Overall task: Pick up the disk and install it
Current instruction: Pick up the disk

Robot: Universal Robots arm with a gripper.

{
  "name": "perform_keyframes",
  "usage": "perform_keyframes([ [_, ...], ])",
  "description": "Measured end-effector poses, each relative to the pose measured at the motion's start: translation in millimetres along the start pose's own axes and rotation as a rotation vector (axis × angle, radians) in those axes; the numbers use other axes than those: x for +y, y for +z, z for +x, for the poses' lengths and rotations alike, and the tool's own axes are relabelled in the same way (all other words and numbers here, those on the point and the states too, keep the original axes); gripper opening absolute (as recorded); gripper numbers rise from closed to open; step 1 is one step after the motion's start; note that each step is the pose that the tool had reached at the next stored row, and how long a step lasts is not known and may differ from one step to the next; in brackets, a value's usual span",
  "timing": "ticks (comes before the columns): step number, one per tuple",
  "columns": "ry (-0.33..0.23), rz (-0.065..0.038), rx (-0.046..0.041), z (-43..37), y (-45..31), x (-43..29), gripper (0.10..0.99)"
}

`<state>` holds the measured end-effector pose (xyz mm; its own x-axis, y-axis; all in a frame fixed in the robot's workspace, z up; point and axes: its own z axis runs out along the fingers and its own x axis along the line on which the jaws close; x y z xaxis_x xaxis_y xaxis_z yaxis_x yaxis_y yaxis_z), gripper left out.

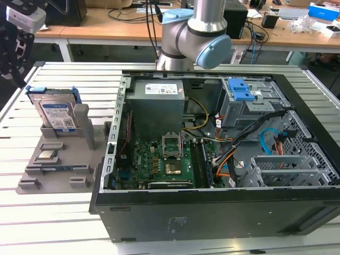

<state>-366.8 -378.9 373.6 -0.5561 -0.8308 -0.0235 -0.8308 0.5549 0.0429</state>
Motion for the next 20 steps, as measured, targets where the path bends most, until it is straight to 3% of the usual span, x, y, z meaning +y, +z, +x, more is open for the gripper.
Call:
perform_keyframes([
  [12,-0.151,-0.004,0.0065,0.0,0.0,0.0,0.106],
  [20,-0.282,-0.007,0.0122,0.0,0.0,0.0,0.106],
])
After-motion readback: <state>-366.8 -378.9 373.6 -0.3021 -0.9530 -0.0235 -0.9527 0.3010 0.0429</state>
